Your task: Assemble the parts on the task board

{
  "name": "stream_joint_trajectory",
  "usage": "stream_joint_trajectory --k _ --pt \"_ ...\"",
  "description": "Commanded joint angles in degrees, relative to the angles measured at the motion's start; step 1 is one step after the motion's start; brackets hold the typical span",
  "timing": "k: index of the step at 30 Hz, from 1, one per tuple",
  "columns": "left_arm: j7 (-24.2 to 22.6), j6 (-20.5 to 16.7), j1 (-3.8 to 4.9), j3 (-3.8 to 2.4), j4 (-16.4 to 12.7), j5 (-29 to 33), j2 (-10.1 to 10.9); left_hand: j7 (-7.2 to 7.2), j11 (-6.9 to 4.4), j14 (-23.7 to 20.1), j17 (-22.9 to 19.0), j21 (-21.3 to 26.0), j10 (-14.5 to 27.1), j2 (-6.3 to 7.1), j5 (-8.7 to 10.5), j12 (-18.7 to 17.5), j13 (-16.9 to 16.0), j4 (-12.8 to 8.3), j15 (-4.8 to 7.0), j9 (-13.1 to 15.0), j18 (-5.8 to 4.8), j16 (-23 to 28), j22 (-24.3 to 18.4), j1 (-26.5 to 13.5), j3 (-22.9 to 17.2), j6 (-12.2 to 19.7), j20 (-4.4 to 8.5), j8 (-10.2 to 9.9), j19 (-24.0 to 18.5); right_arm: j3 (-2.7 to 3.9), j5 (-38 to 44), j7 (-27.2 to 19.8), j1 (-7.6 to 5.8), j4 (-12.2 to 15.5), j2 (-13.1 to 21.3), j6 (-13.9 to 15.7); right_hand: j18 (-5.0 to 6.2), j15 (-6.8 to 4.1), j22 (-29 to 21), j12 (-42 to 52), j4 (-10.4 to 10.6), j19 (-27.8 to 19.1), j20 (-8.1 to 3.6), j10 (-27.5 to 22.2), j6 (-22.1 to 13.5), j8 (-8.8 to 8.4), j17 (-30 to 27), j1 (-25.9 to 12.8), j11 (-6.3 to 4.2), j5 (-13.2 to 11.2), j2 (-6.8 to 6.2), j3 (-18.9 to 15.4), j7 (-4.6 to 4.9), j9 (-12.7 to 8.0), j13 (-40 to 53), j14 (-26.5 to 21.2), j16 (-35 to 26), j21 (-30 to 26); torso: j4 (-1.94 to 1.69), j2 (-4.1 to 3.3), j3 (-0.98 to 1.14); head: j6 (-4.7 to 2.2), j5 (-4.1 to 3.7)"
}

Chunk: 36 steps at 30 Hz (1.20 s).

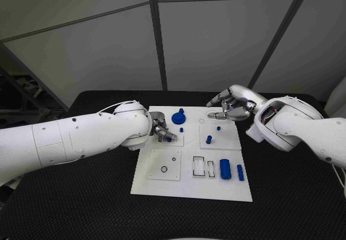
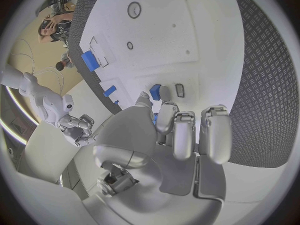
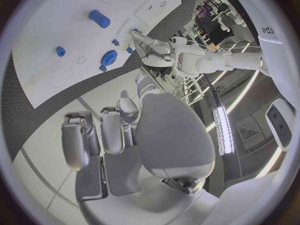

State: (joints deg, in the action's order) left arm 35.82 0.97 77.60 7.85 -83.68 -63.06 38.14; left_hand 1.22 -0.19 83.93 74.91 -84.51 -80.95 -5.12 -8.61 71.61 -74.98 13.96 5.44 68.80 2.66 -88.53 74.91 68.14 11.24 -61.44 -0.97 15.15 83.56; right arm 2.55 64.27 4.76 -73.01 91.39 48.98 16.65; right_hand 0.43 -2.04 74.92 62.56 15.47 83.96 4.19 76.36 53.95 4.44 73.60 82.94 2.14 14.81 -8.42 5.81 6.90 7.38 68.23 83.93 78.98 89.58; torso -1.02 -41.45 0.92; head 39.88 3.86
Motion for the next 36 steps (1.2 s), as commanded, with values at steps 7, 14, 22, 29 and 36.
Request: stream_joint_trajectory --k 7,14,22,29,36 --pt "0.2 -1.5 0.03 -0.62 -0.7 0.5 1.0 -0.11 -2.32 5.6 13.6 -0.2 -2.8 0.99 3.31 0.5 -7.3 2.7 0.21 1.2 -0.29 0.0 5.4 -1.1 2.0 -0.6 0.07 -0.5 0.5 0.04 0.2 -0.4 -0.11 -0.2 0.0 0.2 -0.21 -0.40 14.3 -0.3 0.4 5.6 -0.28 -0.2 0.4 -0.32 -0.1 -0.2 -0.20 0.2 -0.33 0.1 -0.05 -0.1 -0.1 2.3 -0.3 -0.2 -0.04 -0.01 -0.04 -0.28 -0.06" --pt "-0.1 -0.4 0.01 -3.84 -0.9 2.3 1.6 -0.05 -2.28 5.5 13.1 0.2 -2.5 1.55 3.58 -0.2 -7.0 2.7 0.19 1.4 -0.13 0.4 4.8 -1.2 2.4 -0.5 0.06 -0.7 0.1 0.04 0.1 -0.6 -0.10 -0.5 0.0 0.1 -0.20 -0.40 14.3 -0.4 0.5 5.5 -0.28 -0.2 0.4 -0.39 -0.1 -0.4 -0.19 0.2 -0.38 0.0 -0.04 -0.1 -0.2 2.2 -0.3 -0.3 -0.29 -0.04 -0.06 -0.40 -0.43" --pt "-1.9 4.9 0.78 -8.55 0.6 7.3 3.4 0.90 -1.45 4.4 9.5 3.7 1.3 2.30 2.19 -9.4 -2.9 2.2 -0.48 -0.3 1.10 4.2 -0.4 3.1 1.8 1.1 -0.44 -4.0 -3.2 0.04 0.0 -0.5 -0.10 -0.8 0.1 0.0 -0.20 -0.40 14.3 -0.6 0.5 5.5 -0.28 -0.3 0.4 -0.40 -0.2 -0.4 -0.19 0.2 -0.39 0.0 -0.04 -0.1 -0.4 2.2 -0.4 -0.3 -0.61 -0.13 -0.07 -0.66 -0.87" --pt "-3.0 7.6 2.84 -9.67 7.2 10.2 2.0 1.50 -1.00 4.4 9.2 4.4 1.2 2.05 -2.86 -9.9 -2.4 1.7 -0.80 -4.9 1.19 4.6 -0.9 6.9 1.3 1.0 -0.85 -7.8 -3.3 0.04 0.0 -0.4 -0.10 -1.2 0.0 0.0 -0.20 -0.40 14.3 -0.8 0.5 5.5 -0.28 -0.4 0.4 -0.44 -0.1 -0.5 -0.19 0.2 -0.37 0.0 -0.04 -0.1 -0.5 2.2 -0.3 -0.3 -0.83 -0.19 -0.12 -0.76 -0.99" --pt "-3.6 11.0 3.61 -9.12 16.2 7.1 -2.0 1.65 -0.89 4.7 10.0 4.0 0.9 1.85 -2.87 -9.3 -2.6 2.0 -0.91 -6.1 1.02 3.8 -0.2 6.9 1.5 0.7 -0.95 -8.5 -2.8 0.04 0.0 -0.3 -0.11 -1.1 -0.1 0.0 -0.20 -0.40 14.3 -0.8 0.5 5.5 -0.28 -0.4 0.4 -0.44 -0.1 -0.5 -0.19 0.2 -0.37 0.0 -0.04 -0.1 -0.5 2.2 -0.3 -0.3 -0.77 -0.34 -0.16 -0.79 -0.92"
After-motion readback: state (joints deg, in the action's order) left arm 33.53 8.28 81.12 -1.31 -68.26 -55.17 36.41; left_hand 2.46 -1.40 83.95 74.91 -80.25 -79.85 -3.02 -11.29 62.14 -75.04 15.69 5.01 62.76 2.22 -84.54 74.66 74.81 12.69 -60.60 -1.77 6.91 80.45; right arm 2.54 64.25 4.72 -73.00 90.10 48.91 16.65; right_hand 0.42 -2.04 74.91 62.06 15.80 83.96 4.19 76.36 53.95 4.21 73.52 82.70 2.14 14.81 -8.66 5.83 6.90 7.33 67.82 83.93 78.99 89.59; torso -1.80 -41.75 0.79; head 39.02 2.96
